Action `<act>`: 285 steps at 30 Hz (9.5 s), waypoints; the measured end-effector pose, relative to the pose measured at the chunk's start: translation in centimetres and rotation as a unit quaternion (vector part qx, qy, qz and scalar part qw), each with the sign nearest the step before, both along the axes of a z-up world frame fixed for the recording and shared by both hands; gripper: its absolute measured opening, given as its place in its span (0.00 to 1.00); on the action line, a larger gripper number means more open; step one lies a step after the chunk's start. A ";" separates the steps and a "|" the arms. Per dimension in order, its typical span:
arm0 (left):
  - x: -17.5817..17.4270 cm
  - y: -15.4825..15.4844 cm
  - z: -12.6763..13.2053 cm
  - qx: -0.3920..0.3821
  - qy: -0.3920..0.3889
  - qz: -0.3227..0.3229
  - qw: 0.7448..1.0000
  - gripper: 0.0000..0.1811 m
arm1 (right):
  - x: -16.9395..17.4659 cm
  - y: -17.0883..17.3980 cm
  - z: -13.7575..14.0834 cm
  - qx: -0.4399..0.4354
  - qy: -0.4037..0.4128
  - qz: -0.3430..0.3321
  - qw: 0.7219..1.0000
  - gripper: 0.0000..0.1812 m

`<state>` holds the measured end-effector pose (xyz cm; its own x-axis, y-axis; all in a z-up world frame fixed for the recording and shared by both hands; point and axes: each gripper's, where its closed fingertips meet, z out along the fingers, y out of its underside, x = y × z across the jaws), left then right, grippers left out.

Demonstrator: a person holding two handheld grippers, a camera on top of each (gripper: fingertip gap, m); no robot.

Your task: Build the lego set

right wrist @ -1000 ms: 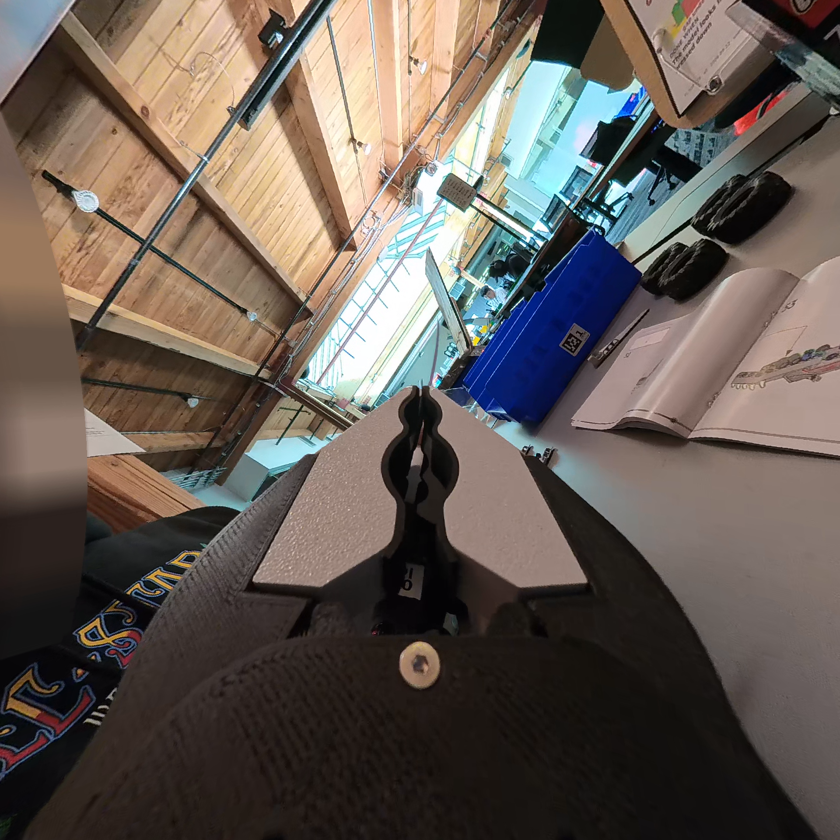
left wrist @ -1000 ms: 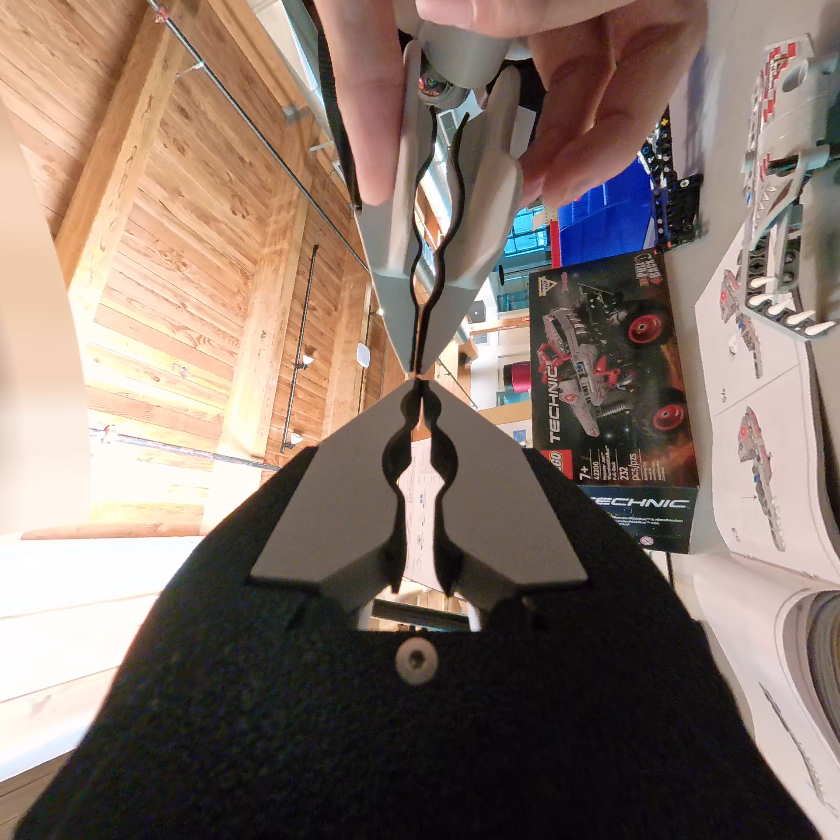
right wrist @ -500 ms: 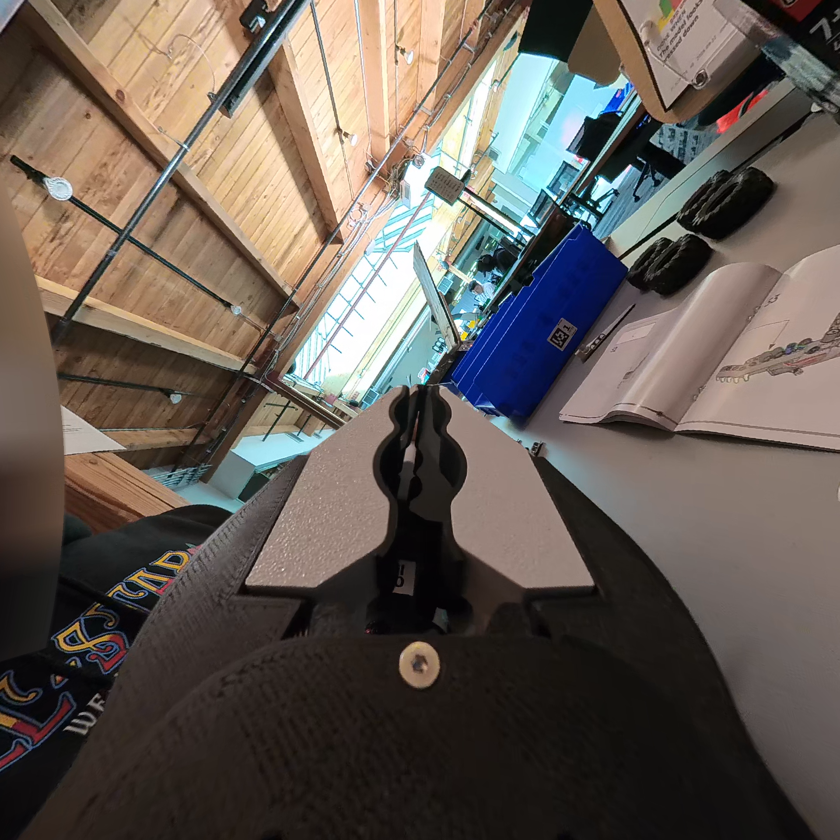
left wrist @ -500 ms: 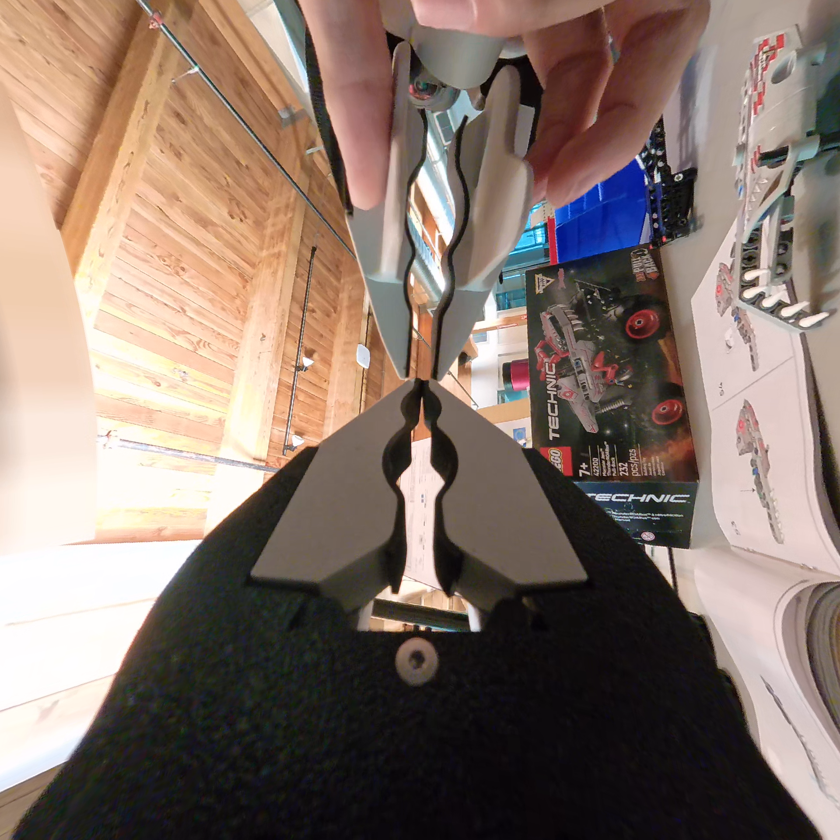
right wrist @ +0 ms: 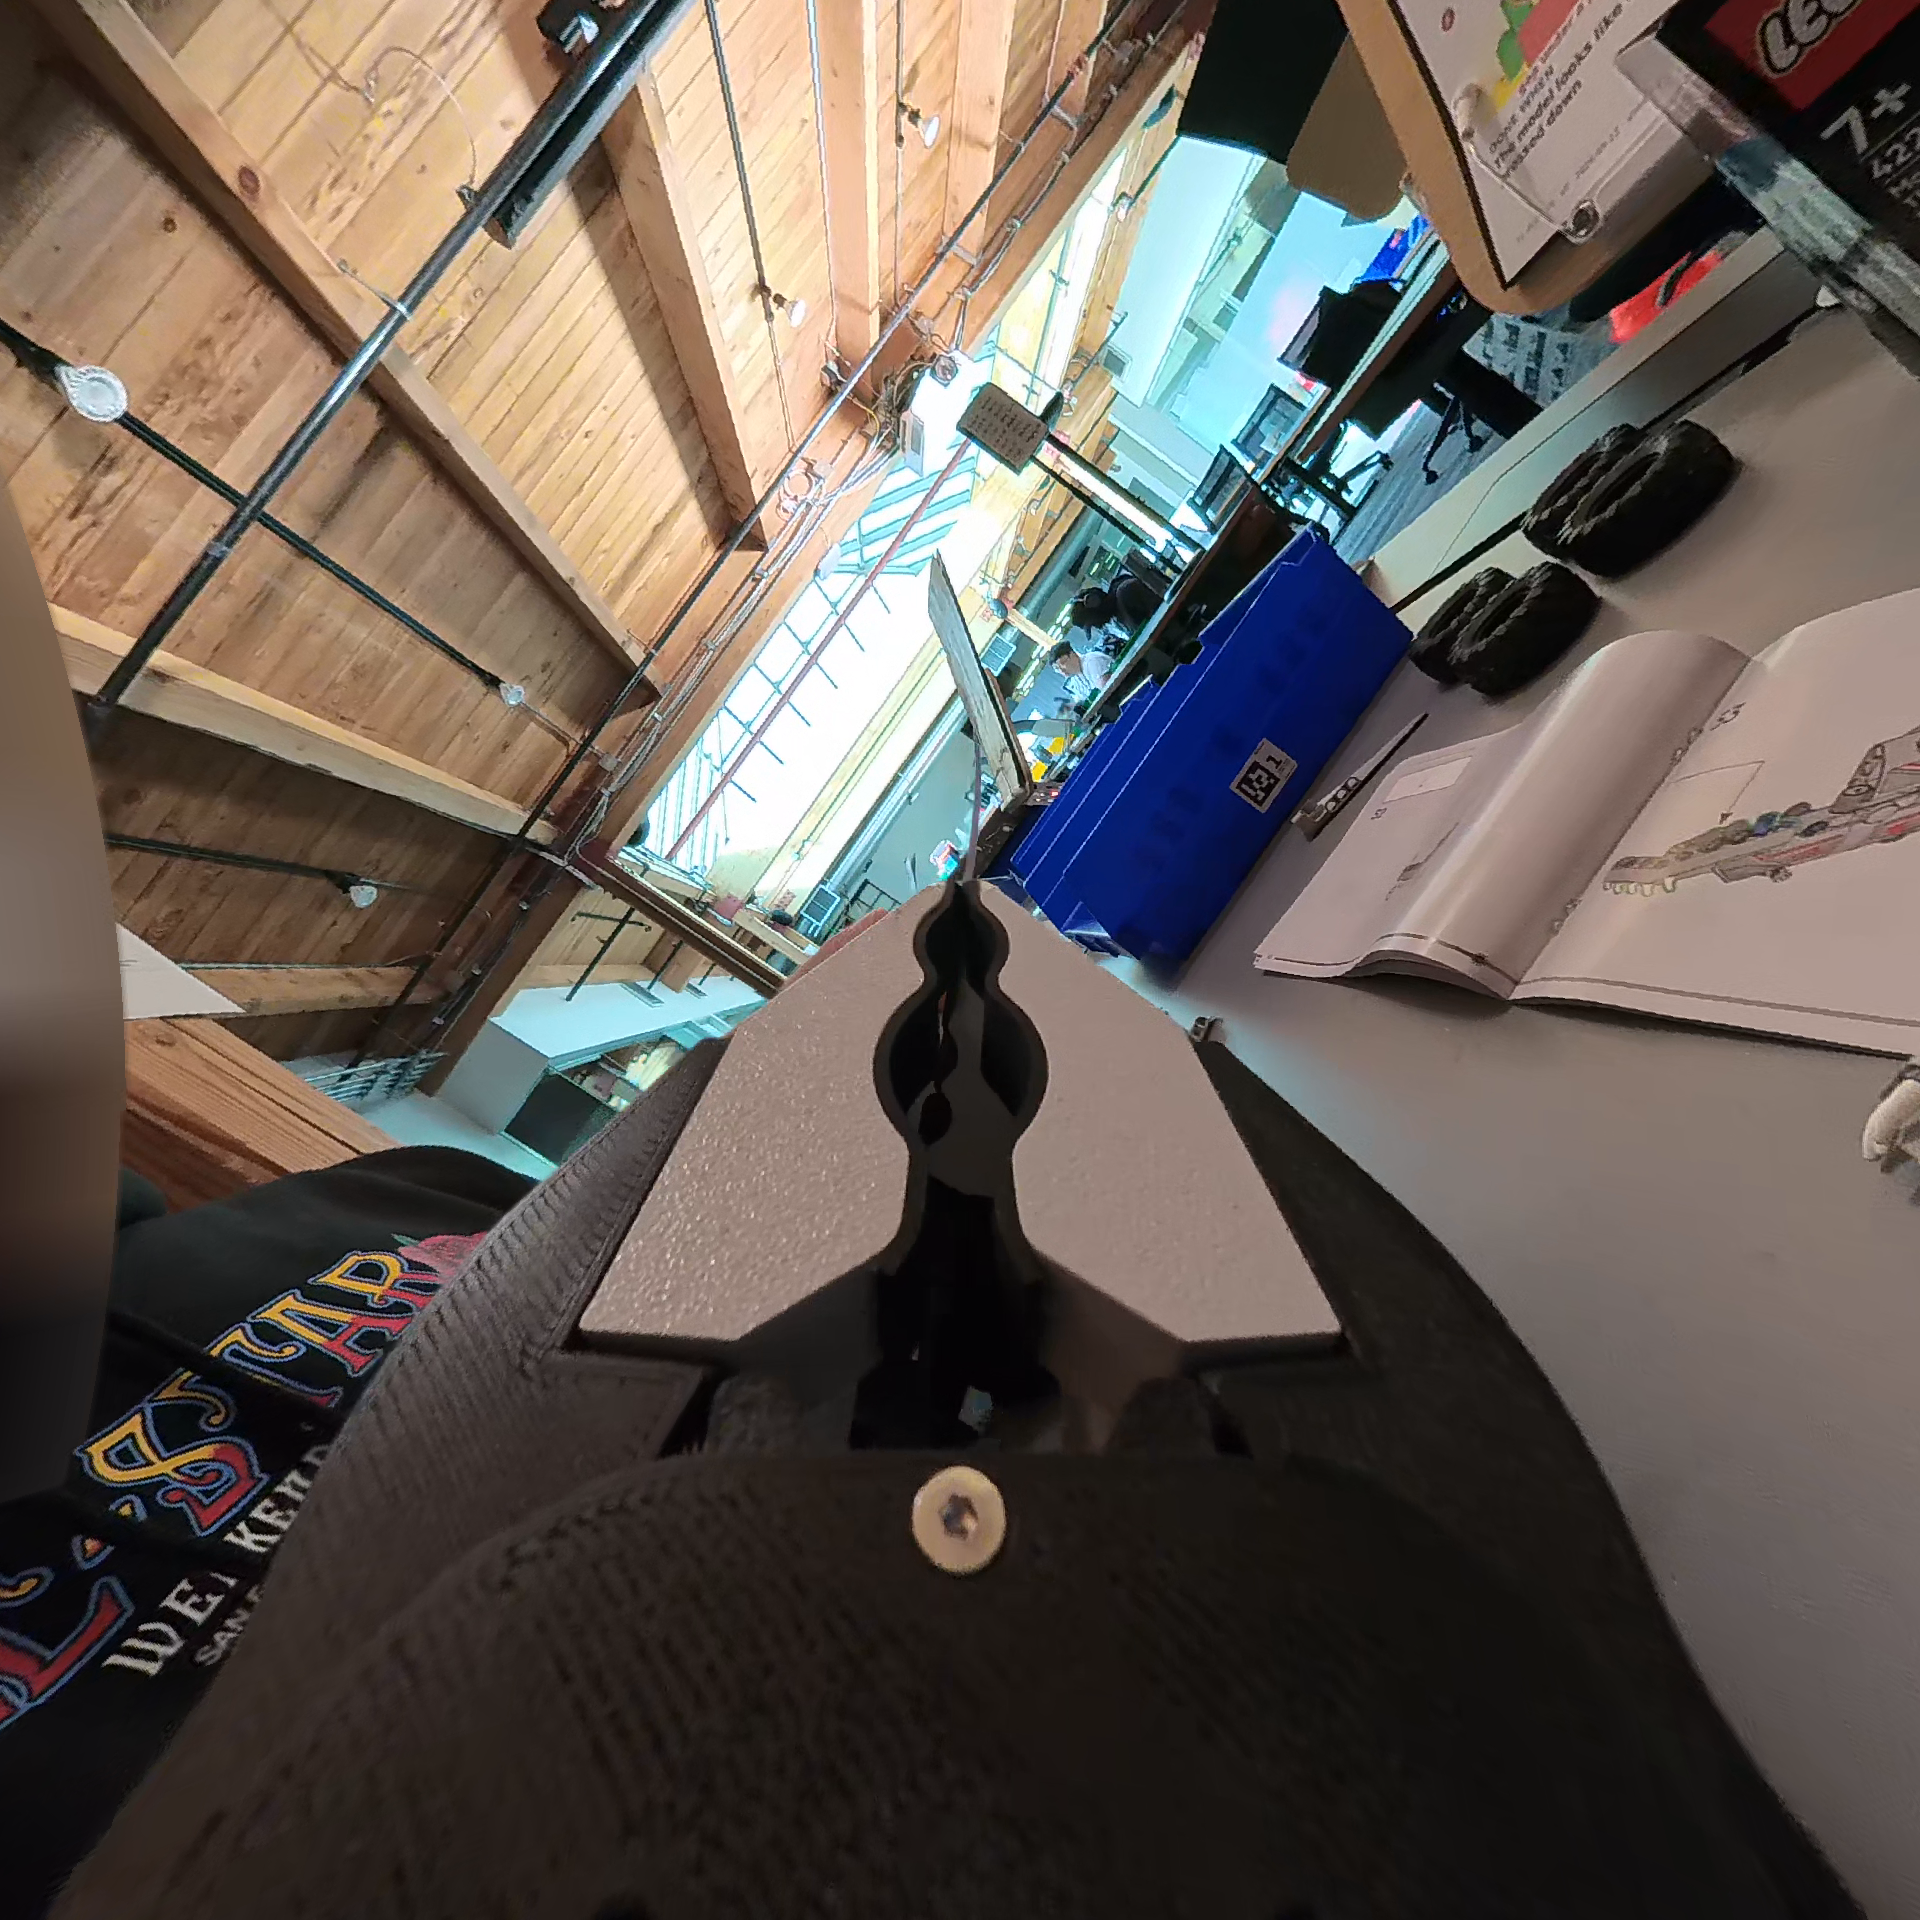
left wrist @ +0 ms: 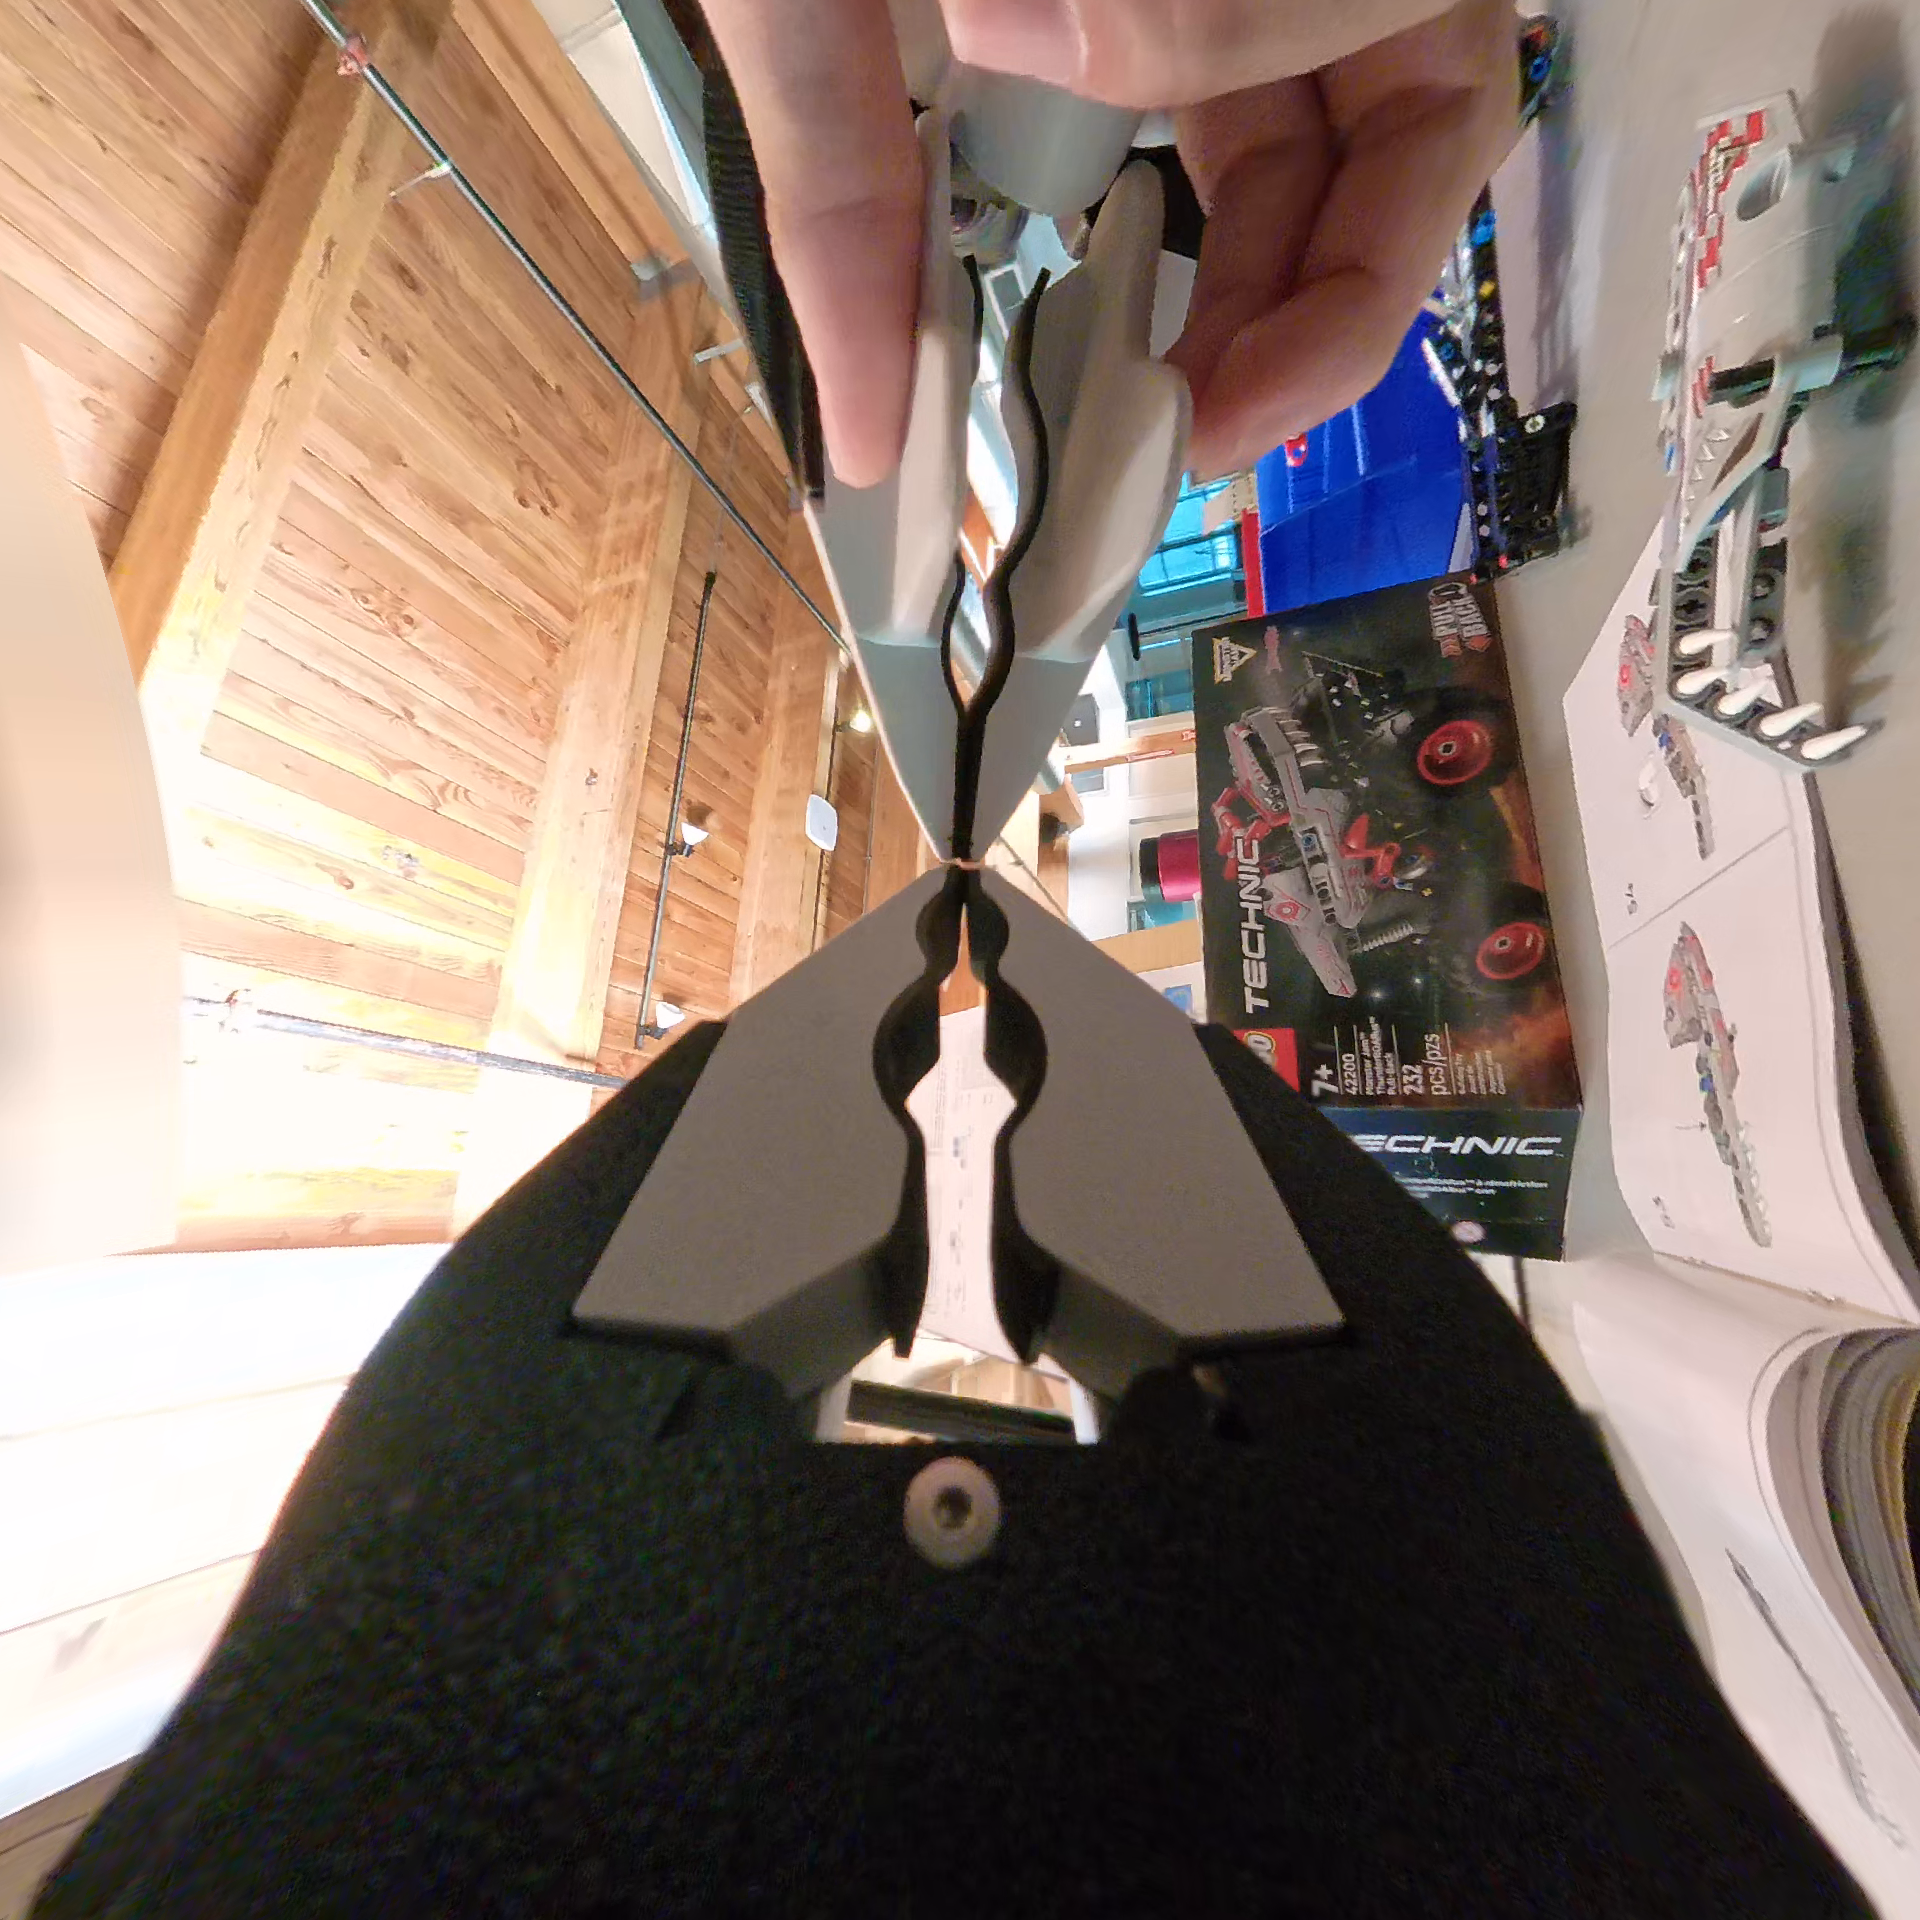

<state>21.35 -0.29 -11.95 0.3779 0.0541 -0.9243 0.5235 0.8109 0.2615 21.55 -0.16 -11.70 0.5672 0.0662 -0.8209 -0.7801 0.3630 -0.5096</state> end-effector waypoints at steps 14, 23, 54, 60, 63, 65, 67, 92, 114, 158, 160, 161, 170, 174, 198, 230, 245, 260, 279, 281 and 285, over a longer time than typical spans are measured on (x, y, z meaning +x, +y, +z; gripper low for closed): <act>0.4 0.3 -0.6 -0.032 0.064 -0.014 0.997 0.17 | 0.1 -0.5 0.2 -0.001 -0.017 -0.004 1.000 0.00; 2.5 2.4 0.2 -0.353 0.539 -0.136 0.752 0.15 | 0.2 -3.7 -2.9 -0.214 -0.165 0.038 0.962 0.00; 7.7 -3.5 -9.3 -0.256 0.925 -0.130 0.248 0.06 | 7.2 -7.0 -10.8 -0.282 -0.091 0.256 0.920 0.00; 7.7 -3.8 -10.1 -0.260 0.928 -0.123 0.238 0.04 | 7.4 -7.1 -11.3 -0.263 -0.075 0.263 0.925 0.00; 7.4 -3.9 -10.5 -0.250 0.929 -0.118 0.245 0.05 | 6.7 -6.7 -11.5 -0.259 -0.069 0.282 0.921 0.00; 7.6 -3.9 -10.6 -0.250 0.926 -0.111 0.259 0.05 | 6.3 -6.5 -11.7 -0.258 -0.066 0.292 0.919 0.00; 7.9 -3.7 -10.9 -0.248 0.918 -0.102 0.292 0.07 | 6.1 -6.4 -12.0 -0.259 -0.058 0.298 0.917 0.00; 7.2 -3.3 -11.2 -0.106 0.734 -0.155 0.653 0.15 | 6.6 -6.6 -12.3 -0.251 -0.024 0.295 0.922 0.00; 7.8 -1.4 -10.8 -0.133 0.776 -0.146 0.599 0.10 | 5.9 -6.8 -11.8 -0.230 -0.033 0.316 0.920 0.00; 6.7 -3.3 -10.8 -0.131 0.737 -0.192 0.634 0.12 | 6.9 -6.3 -10.3 -0.349 0.101 0.346 0.865 0.00; 6.7 -3.3 -10.7 -0.135 0.734 -0.192 0.637 0.11 | 7.1 -6.2 -10.2 -0.340 0.107 0.341 0.870 0.00; 6.9 -3.3 -10.6 -0.140 0.733 -0.192 0.638 0.11 | 7.1 -6.2 -10.3 -0.339 0.106 0.340 0.871 0.00; 6.7 -3.5 -11.0 -0.133 0.742 -0.185 0.631 0.08 | 6.5 -6.3 -10.8 -0.328 0.116 0.345 0.872 0.00; 6.6 -3.5 -11.7 -0.120 0.742 -0.175 0.636 0.09 | 6.3 -6.3 -11.3 -0.321 0.130 0.351 0.870 0.00; 6.6 -3.3 -13.0 -0.105 0.736 -0.162 0.649 0.12 | 6.2 -6.6 -12.4 -0.328 0.170 0.353 0.859 0.00; 6.7 -3.2 -12.8 -0.116 0.738 -0.167 0.644 0.11 | 6.3 -7.4 -12.9 -0.373 0.147 0.367 0.839 0.00; 6.8 -3.3 -12.8 -0.118 0.739 -0.166 0.643 0.11 | 7.0 -7.1 -13.0 -0.349 0.153 0.346 0.857 0.00; 6.8 -3.4 -13.0 -0.111 0.730 -0.162 0.655 0.11 | 6.7 -7.1 -13.2 -0.354 0.156 0.347 0.854 0.00; 6.7 -3.6 -12.9 -0.099 0.717 -0.154 0.672 0.10 | 6.7 -7.1 -13.4 -0.360 0.159 0.345 0.852 0.00; 6.7 -3.7 -12.6 -0.102 0.719 -0.150 0.671 0.10 | 6.8 -7.1 -13.4 -0.360 0.160 0.341 0.854 0.00; 7.2 -3.8 -12.7 -0.136 0.748 -0.128 0.637 0.09 | 6.8 -7.1 -13.5 -0.359 0.161 0.340 0.854 0.00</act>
